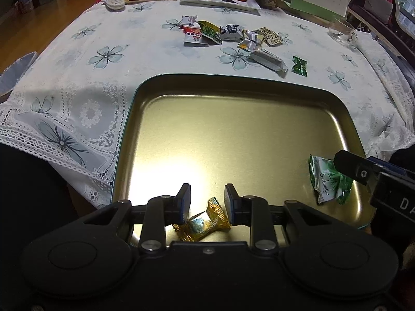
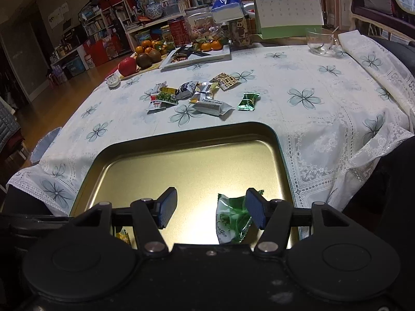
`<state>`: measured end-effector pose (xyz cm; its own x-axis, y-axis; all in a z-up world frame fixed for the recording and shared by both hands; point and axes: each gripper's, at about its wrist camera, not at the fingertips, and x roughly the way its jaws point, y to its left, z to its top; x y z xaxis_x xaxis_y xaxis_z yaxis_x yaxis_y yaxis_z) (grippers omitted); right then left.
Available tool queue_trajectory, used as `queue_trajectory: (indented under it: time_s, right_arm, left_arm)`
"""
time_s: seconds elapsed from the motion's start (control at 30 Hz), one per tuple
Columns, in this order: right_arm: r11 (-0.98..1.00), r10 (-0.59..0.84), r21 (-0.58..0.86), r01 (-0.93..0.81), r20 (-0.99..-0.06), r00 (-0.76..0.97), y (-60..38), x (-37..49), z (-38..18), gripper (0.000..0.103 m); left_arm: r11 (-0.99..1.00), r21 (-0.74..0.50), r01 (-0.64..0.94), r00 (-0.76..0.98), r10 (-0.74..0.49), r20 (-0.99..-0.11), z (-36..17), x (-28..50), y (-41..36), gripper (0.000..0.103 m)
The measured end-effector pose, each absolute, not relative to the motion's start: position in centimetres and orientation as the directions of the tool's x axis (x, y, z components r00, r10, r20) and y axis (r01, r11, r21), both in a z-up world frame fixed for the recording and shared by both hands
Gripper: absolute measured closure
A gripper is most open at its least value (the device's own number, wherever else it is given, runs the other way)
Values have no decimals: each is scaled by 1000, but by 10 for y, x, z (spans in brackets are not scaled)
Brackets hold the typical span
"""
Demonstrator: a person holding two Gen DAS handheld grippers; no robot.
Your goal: Organize snacks
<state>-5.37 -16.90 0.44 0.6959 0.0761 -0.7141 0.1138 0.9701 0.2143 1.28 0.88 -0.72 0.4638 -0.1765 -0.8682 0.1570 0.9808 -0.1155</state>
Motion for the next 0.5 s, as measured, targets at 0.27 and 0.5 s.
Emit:
queue_trajectory:
  time_s: [0.27,0.5]
  right_arm:
    - [970,73,213,121,-724,686,-170,-53,3,41]
    - [972,72,204,116,-729,681,-169,-52,2,41]
  left_arm:
    - [986,-105,132,453,-154,-878,-10,16,10,67]
    - [989,-78,129,462,-130,-877,-10,15,9,67]
